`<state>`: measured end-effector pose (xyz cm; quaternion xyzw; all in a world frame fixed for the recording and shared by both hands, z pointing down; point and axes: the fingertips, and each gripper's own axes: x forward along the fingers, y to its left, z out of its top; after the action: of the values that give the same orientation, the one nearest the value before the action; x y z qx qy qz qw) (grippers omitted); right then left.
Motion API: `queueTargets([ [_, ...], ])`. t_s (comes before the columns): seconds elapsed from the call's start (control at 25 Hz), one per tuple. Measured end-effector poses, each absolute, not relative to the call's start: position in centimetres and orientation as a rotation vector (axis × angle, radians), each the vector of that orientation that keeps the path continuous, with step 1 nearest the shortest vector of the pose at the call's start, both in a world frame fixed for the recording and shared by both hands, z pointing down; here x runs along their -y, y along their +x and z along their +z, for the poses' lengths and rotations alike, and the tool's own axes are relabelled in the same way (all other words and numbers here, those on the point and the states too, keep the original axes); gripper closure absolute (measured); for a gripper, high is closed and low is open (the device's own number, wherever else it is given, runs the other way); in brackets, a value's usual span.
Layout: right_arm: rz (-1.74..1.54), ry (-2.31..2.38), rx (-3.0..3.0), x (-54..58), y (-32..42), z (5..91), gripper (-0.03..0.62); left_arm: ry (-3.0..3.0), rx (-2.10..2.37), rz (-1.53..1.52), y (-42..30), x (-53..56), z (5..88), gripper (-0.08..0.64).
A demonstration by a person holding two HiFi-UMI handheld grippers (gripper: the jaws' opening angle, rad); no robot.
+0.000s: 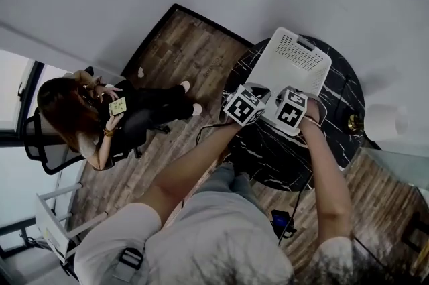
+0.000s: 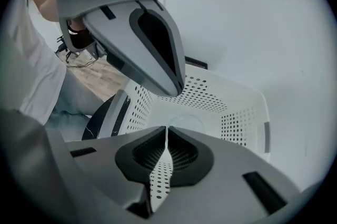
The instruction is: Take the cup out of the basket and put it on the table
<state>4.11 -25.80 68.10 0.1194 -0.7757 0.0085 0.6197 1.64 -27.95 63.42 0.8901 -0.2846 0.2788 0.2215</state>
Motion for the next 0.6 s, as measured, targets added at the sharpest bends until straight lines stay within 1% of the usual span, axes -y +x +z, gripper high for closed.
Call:
queueTargets([
  [0.6, -0.114, 0.344, 1.841, 23.9, 3.7, 59.4, 0.575, 2.516, 0.829, 0.709, 2.0, 26.5, 58.9, 0.555],
])
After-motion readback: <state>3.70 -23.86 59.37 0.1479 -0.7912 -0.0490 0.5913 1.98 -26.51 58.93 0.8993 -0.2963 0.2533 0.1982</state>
